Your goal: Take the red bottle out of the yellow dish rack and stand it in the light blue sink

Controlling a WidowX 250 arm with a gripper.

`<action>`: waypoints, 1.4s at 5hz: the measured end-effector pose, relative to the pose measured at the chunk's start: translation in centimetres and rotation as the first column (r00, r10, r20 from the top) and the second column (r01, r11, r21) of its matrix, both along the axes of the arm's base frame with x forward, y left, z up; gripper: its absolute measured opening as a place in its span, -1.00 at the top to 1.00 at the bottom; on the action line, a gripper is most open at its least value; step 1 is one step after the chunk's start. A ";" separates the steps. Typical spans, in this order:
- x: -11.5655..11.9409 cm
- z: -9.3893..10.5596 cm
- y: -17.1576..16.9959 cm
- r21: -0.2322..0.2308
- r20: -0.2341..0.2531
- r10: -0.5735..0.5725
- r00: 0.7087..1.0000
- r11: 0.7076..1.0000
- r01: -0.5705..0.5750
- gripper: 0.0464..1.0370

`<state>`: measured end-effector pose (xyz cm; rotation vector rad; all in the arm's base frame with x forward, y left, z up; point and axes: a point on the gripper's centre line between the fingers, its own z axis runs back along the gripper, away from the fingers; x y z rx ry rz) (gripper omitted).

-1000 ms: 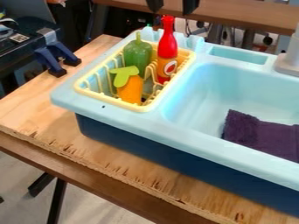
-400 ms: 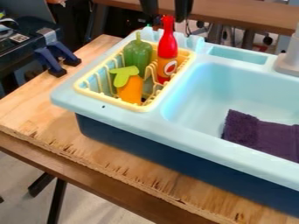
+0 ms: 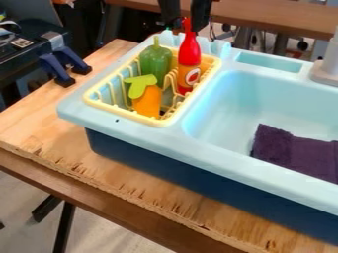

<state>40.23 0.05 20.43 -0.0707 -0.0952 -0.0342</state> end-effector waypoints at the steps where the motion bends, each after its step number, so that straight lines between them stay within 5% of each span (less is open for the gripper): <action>1: 0.1 -0.9 0.0 -0.022 -0.004 0.009 1.000 1.000 -0.009 0.34; 3: 0.0 -0.9 0.2 -0.039 -0.002 0.029 1.000 0.999 -0.029 0.40; 5: -3.5 7.4 -4.5 0.041 0.101 0.039 0.994 0.998 -0.043 0.40; 6: -5.4 8.3 -7.1 0.032 0.129 -0.010 0.992 0.999 0.006 0.40; 7: -5.8 7.7 -8.2 0.011 0.101 -0.044 0.994 0.999 0.043 0.40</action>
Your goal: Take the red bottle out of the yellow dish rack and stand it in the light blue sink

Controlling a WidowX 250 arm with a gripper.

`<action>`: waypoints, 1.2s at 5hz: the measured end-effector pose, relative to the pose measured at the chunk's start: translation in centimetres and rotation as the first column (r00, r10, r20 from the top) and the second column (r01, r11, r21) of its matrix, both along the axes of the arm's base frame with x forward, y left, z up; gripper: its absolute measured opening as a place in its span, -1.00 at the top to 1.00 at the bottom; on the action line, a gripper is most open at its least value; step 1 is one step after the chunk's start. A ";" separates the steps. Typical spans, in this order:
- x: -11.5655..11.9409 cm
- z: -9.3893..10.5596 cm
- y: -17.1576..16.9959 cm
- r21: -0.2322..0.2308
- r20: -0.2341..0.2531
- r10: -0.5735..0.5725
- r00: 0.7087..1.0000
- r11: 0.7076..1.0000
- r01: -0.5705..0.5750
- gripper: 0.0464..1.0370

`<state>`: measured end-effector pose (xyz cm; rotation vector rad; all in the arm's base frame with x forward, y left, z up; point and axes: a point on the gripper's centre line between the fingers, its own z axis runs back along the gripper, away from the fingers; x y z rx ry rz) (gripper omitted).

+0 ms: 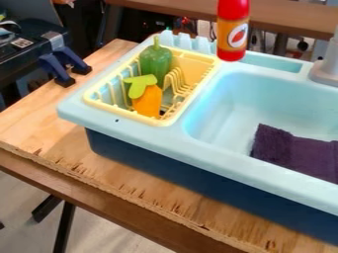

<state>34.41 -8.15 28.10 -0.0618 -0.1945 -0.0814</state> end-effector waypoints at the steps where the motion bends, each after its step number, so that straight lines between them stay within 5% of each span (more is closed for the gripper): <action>1: 0.8 -3.0 -1.2 -0.014 -0.063 -0.046 0.997 0.999 0.046 0.40; 3: 3.2 -7.2 0.1 -0.050 -0.086 -0.021 0.996 0.999 0.017 0.40; 6: 4.6 -10.4 -0.2 -0.005 -0.107 -0.056 0.993 0.998 0.056 0.40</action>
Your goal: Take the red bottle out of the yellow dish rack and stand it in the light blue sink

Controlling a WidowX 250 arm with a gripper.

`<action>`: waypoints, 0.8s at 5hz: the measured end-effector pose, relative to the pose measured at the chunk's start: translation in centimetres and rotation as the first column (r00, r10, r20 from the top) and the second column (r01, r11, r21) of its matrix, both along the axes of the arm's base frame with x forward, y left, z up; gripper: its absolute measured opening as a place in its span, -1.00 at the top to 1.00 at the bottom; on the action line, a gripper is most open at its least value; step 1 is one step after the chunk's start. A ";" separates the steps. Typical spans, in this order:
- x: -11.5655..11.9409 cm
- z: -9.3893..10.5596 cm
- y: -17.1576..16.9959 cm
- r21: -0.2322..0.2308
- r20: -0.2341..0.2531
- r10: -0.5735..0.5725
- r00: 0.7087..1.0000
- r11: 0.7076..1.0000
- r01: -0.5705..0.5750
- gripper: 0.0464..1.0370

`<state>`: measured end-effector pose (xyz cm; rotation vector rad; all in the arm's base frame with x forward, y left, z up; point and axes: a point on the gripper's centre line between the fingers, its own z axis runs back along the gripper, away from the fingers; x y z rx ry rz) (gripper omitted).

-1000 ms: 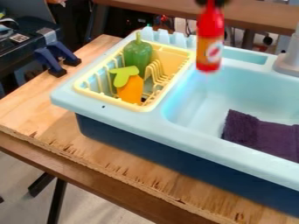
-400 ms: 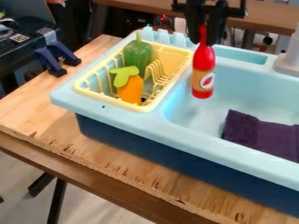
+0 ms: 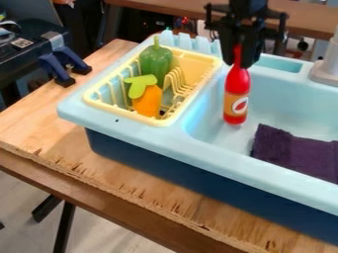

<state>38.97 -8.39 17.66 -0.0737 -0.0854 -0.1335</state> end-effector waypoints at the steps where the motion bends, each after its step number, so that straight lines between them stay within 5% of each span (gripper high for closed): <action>1: 0.4 -0.7 0.6 -0.022 -0.011 0.011 1.000 1.000 -0.011 0.40; 2: 0.6 -0.9 2.0 -0.037 -0.032 0.035 0.999 0.999 -0.037 0.27; 3: 0.1 -1.6 1.8 -0.076 -0.051 0.085 0.995 0.993 -0.089 -0.37; 4: -1.1 3.1 1.5 -0.137 0.070 0.133 0.989 0.983 -0.123 -0.90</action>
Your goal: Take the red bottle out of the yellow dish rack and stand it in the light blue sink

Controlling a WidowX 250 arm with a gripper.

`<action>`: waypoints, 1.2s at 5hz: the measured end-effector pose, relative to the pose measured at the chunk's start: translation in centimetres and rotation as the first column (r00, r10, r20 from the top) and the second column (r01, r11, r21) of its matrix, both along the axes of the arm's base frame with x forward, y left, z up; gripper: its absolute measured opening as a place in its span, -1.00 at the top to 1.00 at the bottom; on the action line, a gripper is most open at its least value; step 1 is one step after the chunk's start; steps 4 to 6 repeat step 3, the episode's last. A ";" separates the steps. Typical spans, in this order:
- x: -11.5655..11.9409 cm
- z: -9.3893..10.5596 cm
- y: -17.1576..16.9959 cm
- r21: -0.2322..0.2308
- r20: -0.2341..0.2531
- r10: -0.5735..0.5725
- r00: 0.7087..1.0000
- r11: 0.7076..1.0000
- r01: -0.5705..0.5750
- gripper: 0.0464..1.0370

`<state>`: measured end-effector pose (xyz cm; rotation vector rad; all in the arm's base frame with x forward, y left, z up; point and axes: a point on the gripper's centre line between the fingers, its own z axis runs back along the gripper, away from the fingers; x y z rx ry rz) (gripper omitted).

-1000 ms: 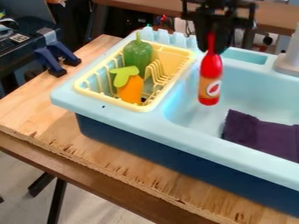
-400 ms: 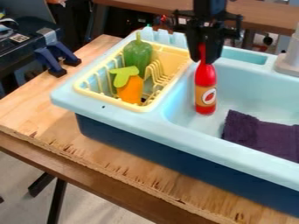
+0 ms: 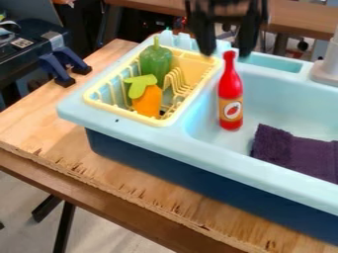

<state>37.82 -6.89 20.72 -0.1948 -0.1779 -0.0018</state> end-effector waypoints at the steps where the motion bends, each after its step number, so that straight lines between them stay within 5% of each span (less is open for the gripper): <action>1: -1.0 3.5 -0.6 -0.041 0.102 0.011 0.995 0.999 -0.007 -0.94; 2: -1.7 3.6 -1.1 -0.037 0.083 -0.014 0.996 0.999 0.017 -0.93; 3: -2.5 4.0 -1.7 0.031 0.057 -0.055 0.997 0.998 0.054 -0.93; 6: -2.5 4.0 -1.7 0.031 0.057 -0.055 0.997 0.998 0.054 -0.93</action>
